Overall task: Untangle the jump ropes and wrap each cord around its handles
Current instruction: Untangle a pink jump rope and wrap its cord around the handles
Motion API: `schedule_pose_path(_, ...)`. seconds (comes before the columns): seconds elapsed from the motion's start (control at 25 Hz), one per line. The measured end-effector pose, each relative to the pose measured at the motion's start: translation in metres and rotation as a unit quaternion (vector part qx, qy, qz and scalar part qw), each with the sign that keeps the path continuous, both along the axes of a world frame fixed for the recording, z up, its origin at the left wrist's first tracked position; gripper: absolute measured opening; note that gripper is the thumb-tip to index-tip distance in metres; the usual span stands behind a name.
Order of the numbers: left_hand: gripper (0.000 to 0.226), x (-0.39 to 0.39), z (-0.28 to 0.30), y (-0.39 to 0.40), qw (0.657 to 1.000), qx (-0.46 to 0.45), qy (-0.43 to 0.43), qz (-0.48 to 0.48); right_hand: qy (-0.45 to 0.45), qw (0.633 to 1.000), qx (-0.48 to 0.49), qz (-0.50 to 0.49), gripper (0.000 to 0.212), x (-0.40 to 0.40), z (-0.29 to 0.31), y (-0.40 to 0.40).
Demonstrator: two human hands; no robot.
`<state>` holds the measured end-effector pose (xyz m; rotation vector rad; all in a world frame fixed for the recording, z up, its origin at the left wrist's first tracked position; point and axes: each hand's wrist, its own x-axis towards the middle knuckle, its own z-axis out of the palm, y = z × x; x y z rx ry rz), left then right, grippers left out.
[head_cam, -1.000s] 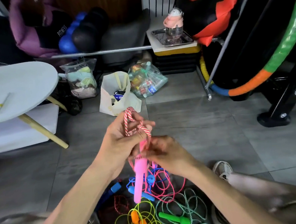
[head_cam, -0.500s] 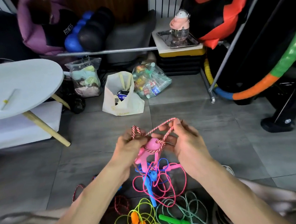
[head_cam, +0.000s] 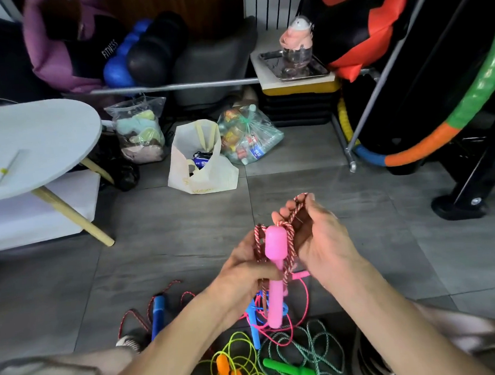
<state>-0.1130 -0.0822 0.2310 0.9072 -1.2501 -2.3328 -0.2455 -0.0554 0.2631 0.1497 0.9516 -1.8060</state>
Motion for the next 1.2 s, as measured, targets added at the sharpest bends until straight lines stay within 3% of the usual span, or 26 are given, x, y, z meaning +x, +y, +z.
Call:
schedule_pose_path(0.04, 0.054, 0.0, 0.0, -0.001, 1.0, -0.009, -0.012, 0.018, 0.086, 0.994, 0.059, 0.027, 0.027, -0.006, 0.003, 0.002)
schedule_pose_path(0.08, 0.049, 0.001, 0.002, -0.003, 0.999, -0.027, -0.032, 0.033, 0.257, 0.953, 0.142, 0.07, 0.025, -0.015, 0.004, 0.004)
schedule_pose_path(0.12, 0.046, 0.002, 0.001, -0.006, 0.996, -0.056, -0.056, 0.047, 0.473, 0.844, 0.23, 0.102, 0.023, -0.023, 0.005, 0.009)
schedule_pose_path(0.16, 0.044, 0.003, 0.002, -0.01, 0.991, -0.093, -0.08, 0.055, 0.661, 0.692, 0.273, 0.097, 0.024, -0.031, 0.006, 0.015)
schedule_pose_path(0.2, 0.044, 0.004, 0.003, -0.012, 0.986, -0.129, -0.092, 0.056, 0.766, 0.594, 0.228, 0.099, 0.031, -0.036, 0.007, 0.018)
schedule_pose_path(0.24, 0.044, 0.005, 0.006, -0.015, 0.981, -0.158, -0.098, 0.053, 0.795, 0.568, 0.14, 0.16, 0.038, -0.035, 0.01, 0.019)
schedule_pose_path(0.32, 0.04, 0.006, 0.016, -0.018, 0.97, -0.216, -0.094, 0.051, 0.773, 0.551, 0.0, 0.313, 0.041, -0.025, 0.011, 0.019)
schedule_pose_path(0.4, 0.035, 0.005, 0.028, -0.019, 0.955, -0.282, -0.087, 0.032, 0.811, 0.497, -0.017, 0.308, 0.033, -0.022, 0.007, 0.018)
schedule_pose_path(0.48, 0.04, 0.007, 0.035, -0.025, 0.931, -0.347, -0.112, 0.017, 0.817, 0.512, -0.025, 0.264, 0.029, -0.031, 0.007, 0.016)
schedule_pose_path(0.56, 0.043, 0.014, 0.039, -0.038, 0.873, -0.448, -0.187, 0.047, 0.796, 0.562, -0.034, 0.222, 0.027, -0.041, 0.014, 0.017)
schedule_pose_path(0.6, 0.043, 0.018, 0.037, -0.047, 0.847, -0.475, -0.223, 0.086, 0.766, 0.618, -0.02, 0.175, 0.024, -0.049, 0.019, 0.017)
schedule_pose_path(0.64, 0.039, 0.024, 0.033, -0.056, 0.843, -0.458, -0.244, 0.138, 0.689, 0.718, 0.002, 0.099, 0.021, -0.058, 0.025, 0.017)
schedule_pose_path(0.68, 0.038, 0.029, 0.03, -0.064, 0.86, -0.404, -0.245, 0.194, 0.558, 0.829, 0.023, 0.016, 0.021, -0.069, 0.034, 0.018)
schedule_pose_path(0.72, 0.04, 0.032, 0.031, -0.07, 0.88, -0.33, -0.233, 0.249, 0.415, 0.906, 0.052, -0.064, 0.023, -0.081, 0.044, 0.019)
schedule_pose_path(0.76, 0.045, 0.036, 0.033, -0.076, 0.892, -0.279, -0.213, 0.285, 0.308, 0.94, 0.091, -0.116, 0.023, -0.095, 0.049, 0.023)
schedule_pose_path(0.8, 0.048, 0.039, 0.038, -0.081, 0.901, -0.255, -0.188, 0.296, 0.264, 0.943, 0.147, -0.14, 0.019, -0.107, 0.052, 0.026)
schedule_pose_path(0.88, 0.052, 0.039, 0.056, -0.083, 0.914, -0.259, -0.131, 0.282, 0.31, 0.911, 0.239, -0.133, 0.012, -0.118, 0.046, 0.03)
schedule_pose_path(0.96, 0.05, 0.034, 0.08, -0.075, 0.937, -0.244, -0.026, 0.247, 0.413, 0.873, 0.241, -0.098, 0.039, -0.096, 0.034, 0.027)
schedule_pose_path(1.08, 0.04, 0.022, 0.117, -0.058, 0.956, -0.201, 0.112, 0.18, 0.479, 0.857, 0.113, 0.151, 0.062, -0.029, 0.01, 0.019)
schedule_pose_path(1.12, 0.036, 0.018, 0.129, -0.051, 0.958, -0.196, 0.145, 0.148, 0.5, 0.826, 0.073, 0.251, 0.062, -0.009, -0.002, 0.015)
schedule_pose_path(1.2, 0.033, 0.007, 0.148, -0.04, 0.954, -0.189, 0.207, 0.105, 0.518, 0.752, 0.027, 0.406, 0.041, 0.022, -0.03, 0.008)
